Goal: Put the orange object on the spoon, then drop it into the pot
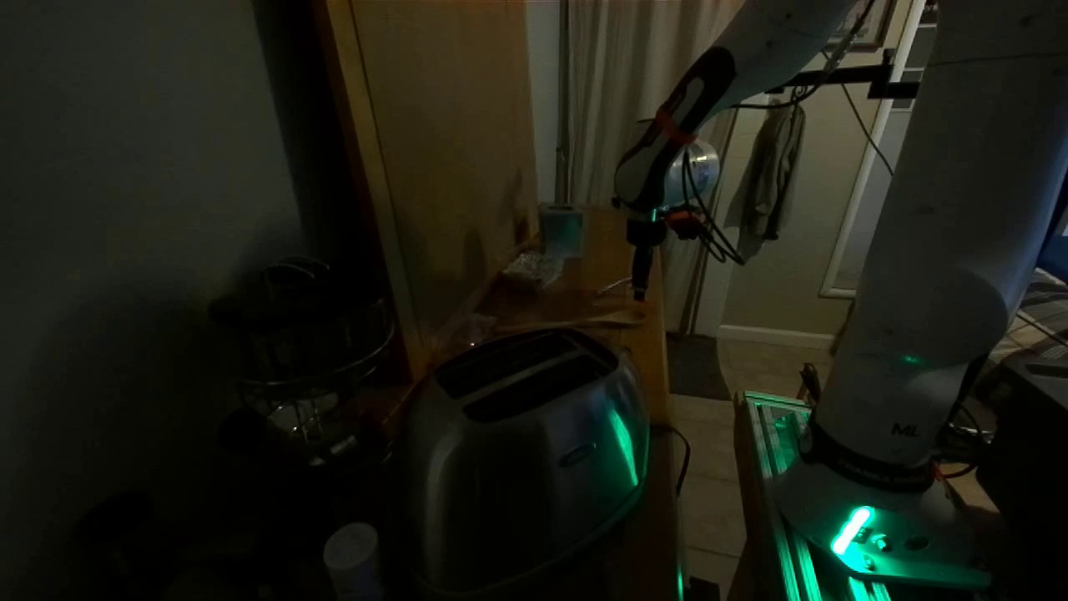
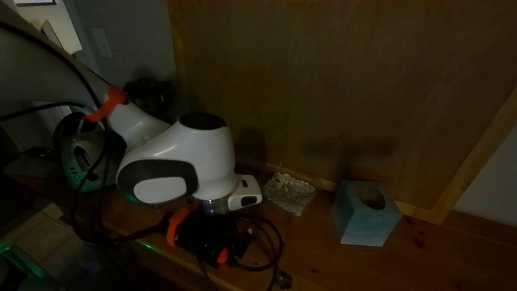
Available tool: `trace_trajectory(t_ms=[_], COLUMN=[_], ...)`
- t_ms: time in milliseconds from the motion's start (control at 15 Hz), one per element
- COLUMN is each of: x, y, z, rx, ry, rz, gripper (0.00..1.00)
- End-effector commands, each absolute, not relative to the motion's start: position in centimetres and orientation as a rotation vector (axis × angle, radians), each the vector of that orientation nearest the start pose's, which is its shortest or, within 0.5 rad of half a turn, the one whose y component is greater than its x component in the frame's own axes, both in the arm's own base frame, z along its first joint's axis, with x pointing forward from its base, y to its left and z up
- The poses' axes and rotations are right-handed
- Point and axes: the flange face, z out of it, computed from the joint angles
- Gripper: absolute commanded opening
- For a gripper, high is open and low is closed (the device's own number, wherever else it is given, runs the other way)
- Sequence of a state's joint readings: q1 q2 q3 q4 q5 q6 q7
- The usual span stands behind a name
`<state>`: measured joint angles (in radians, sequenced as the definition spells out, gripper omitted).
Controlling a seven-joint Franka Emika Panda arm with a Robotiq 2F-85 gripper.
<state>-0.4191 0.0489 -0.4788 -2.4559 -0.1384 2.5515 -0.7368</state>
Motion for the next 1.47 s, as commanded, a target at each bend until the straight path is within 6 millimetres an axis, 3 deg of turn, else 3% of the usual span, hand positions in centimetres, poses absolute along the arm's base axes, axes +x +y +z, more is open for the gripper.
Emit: trace_trajectory(t_ms=[0, 200, 267, 467, 733, 933, 1000, 1067, 1133, 1400], x=[30.60, 30.78, 30.87, 31.01, 31.01, 31.04, 31.06, 31.04, 31.02, 30.99], y=[-38.66, -38.71, -38.76, -38.92, -38.92, -38.89, -38.89, -39.05, -39.08, -39.22], z=[27.76, 27.79, 27.89, 27.92, 27.98, 28.09, 28.13, 28.09, 28.12, 28.01], rx=[-3.262, -3.272, -3.278, -3.284, -3.283, -3.284, -3.283, -3.287, -3.286, -3.286], ry=[0.100, 0.095, 0.094, 0.097, 0.095, 0.089, 0.088, 0.094, 0.094, 0.095], rz=[0.065, 0.038, 0.024, 0.011, 0.012, 0.010, 0.010, 0.014, 0.012, 0.017], gripper=[0.26, 0.05, 0.03, 0.00, 0.06, 0.03, 0.04, 0.29, 0.29, 0.55])
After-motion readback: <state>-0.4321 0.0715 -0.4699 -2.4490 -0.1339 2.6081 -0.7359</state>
